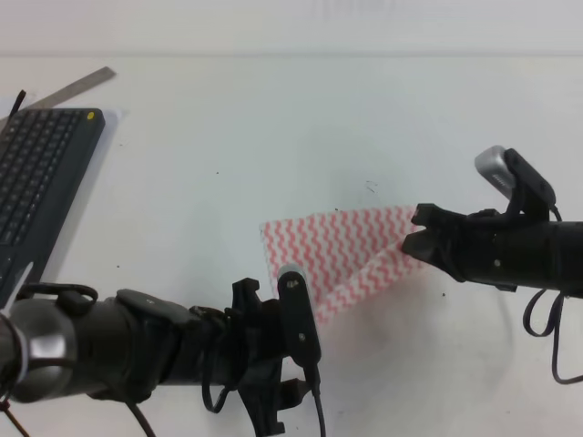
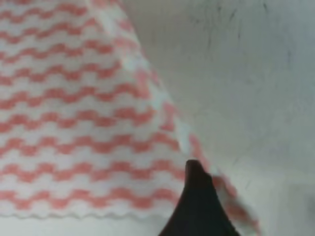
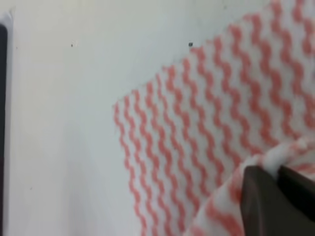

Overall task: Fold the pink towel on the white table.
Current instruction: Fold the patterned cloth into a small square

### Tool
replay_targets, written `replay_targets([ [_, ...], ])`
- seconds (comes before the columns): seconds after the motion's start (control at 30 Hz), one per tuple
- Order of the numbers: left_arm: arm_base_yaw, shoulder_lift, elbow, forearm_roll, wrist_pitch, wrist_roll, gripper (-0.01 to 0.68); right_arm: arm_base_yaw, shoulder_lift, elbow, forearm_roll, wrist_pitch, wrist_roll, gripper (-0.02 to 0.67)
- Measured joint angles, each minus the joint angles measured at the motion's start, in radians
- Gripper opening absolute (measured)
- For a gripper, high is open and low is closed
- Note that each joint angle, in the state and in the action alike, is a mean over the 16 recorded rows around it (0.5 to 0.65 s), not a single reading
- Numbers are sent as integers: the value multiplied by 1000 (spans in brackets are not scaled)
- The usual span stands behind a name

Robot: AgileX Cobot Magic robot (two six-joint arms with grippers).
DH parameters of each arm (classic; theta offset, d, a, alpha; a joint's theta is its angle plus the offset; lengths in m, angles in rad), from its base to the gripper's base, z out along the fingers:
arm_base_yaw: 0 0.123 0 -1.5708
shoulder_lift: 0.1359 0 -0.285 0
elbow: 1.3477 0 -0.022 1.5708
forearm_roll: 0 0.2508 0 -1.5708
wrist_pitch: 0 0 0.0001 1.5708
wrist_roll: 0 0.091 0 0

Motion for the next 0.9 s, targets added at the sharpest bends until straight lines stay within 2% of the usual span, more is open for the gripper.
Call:
replay_targets([
  [0.43, 0, 1, -10, -78, -9, 89, 42, -22, 2, -1, 0, 31, -7, -1],
  [0.9, 0, 15, -96, -79, -14, -45, 42, -24, 3, -1, 0, 37, -9, -1],
])
